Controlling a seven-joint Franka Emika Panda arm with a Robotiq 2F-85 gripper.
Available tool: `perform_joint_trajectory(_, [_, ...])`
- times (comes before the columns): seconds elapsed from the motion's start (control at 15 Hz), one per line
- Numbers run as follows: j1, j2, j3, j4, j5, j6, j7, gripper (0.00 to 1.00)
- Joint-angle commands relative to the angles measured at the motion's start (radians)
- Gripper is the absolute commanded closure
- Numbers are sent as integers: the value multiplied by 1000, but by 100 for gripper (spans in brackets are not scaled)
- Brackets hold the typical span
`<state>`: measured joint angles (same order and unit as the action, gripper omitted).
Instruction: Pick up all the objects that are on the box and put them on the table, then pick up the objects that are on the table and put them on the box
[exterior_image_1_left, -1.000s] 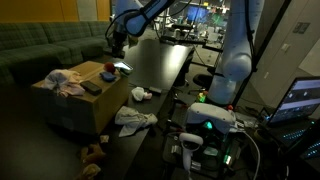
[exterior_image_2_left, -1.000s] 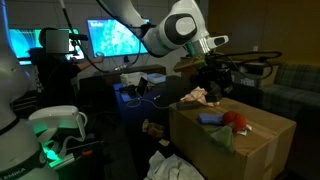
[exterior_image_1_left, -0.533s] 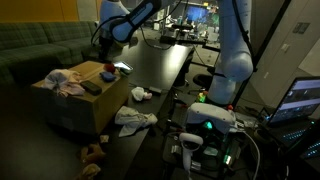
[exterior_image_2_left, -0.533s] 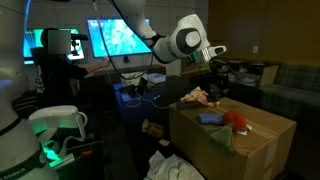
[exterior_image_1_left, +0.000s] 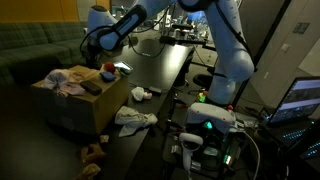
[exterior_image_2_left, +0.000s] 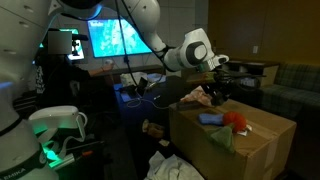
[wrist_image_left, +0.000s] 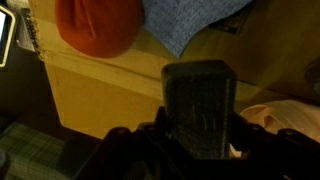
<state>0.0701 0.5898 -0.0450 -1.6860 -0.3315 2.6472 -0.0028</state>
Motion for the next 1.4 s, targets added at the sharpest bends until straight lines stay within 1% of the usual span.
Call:
perform_joint_trajectory(0.0, [19,108,-36,135,17,40,41,67])
perform_joint_trajectory(0.47, [28,251,-114,301,19,66,126,67])
perform_joint_trajectory(0.53, [29,260,-126,310,18,66,135,17])
perform_joint_trajectory(0.6, [27,261,-131,314,20,66,140,16])
perform_joint_trajectory(0.73, [26,256,-143,314,19,62,147,3])
perform_joint_trajectory(0.8, [24,250,-144,314,23,54,150,0])
perform_joint_trajectory(1.07, [25,169,-151,243,29,34,160,0])
perform_joint_trajectory(1.33, [29,47,-148,128,41,-13,181,0])
